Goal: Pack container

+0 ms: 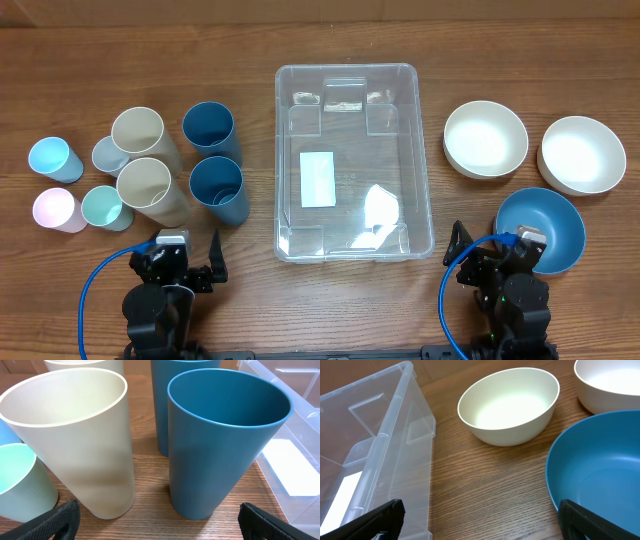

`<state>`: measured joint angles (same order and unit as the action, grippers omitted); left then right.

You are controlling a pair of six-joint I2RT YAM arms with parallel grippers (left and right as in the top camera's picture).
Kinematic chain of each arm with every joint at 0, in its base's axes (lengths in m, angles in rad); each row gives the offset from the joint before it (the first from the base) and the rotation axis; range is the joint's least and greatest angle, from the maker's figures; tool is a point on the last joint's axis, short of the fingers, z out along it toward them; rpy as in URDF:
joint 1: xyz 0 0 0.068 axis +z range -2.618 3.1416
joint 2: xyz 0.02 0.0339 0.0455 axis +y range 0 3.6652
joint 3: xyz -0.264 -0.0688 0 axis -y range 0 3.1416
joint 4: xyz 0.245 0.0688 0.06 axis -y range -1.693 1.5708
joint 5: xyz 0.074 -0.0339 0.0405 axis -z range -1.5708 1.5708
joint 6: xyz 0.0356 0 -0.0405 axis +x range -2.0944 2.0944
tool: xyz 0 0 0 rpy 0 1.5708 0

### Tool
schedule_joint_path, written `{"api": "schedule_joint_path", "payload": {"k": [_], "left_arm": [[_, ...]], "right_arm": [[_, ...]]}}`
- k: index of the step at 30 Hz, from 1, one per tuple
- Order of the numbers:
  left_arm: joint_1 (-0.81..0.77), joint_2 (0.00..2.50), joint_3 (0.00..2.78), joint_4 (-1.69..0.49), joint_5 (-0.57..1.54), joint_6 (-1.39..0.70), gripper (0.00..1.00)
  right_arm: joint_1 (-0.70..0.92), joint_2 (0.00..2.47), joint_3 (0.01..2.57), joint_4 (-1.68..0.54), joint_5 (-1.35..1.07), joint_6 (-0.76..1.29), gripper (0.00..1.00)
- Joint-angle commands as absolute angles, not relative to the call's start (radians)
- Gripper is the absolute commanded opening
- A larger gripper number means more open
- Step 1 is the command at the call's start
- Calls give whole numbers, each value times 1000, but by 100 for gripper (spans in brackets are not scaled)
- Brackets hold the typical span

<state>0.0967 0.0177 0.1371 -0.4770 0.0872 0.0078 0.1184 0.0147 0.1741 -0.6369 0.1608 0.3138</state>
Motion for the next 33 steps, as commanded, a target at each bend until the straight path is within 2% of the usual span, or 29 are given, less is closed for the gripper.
{"api": "schedule_joint_path", "payload": {"k": [1, 8, 15, 18, 23, 29, 33], "left_arm": [[89, 7, 133, -471, 106, 18, 100], [89, 7, 134, -359, 189, -135, 100], [89, 19, 215, -317, 204, -143, 100], [89, 75, 273, -317, 204, -159, 100], [89, 281, 468, -343, 212, -157, 100], [89, 572, 804, -453, 224, -157, 100], [91, 716, 983, -515, 228, -154, 100]], "right_arm": [[117, 9, 158, -638, 163, 313, 100], [117, 9, 158, -638, 163, 313, 100], [117, 9, 158, -624, 155, 314, 100], [117, 9, 158, -571, -9, 314, 100], [117, 10, 175, -450, -183, 397, 100], [117, 142, 331, -492, -171, 385, 100], [117, 355, 540, -572, -95, 369, 99]]}}
